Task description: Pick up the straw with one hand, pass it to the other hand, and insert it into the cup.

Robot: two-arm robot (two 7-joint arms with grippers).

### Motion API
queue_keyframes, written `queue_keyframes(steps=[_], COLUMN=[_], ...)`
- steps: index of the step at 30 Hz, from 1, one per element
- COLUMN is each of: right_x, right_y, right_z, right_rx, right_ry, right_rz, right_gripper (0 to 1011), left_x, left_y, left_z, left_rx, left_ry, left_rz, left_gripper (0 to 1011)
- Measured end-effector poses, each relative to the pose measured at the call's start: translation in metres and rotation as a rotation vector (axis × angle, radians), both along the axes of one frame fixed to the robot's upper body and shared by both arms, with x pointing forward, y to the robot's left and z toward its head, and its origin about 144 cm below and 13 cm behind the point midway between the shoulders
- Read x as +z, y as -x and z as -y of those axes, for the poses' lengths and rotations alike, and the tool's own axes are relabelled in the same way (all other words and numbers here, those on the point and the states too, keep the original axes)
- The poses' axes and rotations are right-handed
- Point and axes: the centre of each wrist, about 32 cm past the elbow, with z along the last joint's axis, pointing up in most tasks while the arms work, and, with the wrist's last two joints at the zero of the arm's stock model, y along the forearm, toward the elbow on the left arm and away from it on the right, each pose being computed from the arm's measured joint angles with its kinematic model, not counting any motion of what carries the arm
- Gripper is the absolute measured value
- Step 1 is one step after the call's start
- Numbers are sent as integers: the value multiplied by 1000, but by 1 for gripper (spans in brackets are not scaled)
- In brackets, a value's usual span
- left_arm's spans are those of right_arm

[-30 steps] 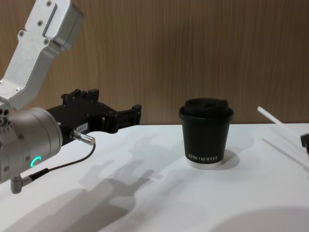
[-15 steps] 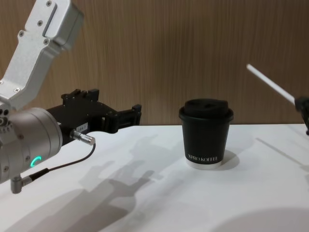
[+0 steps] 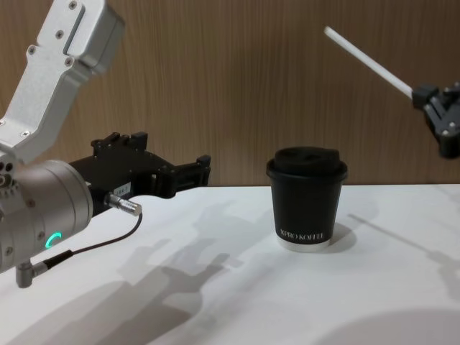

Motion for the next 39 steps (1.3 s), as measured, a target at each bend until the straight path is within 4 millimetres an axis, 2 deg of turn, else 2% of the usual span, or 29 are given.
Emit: queue_keyframes(steps=[16,39], right_x=[18,26], right_y=[-4,-6], right_z=[-1,-2], right_rx=[202,285], right_ry=[39,57], right_rz=[150,212], right_gripper=[9,9], left_x=[7,47], left_y=[0,6], left_z=[-2,-22], left_rx=[-42,-304], left_ry=[26,319], left_rz=[6,-23], left_gripper=[1003,1003])
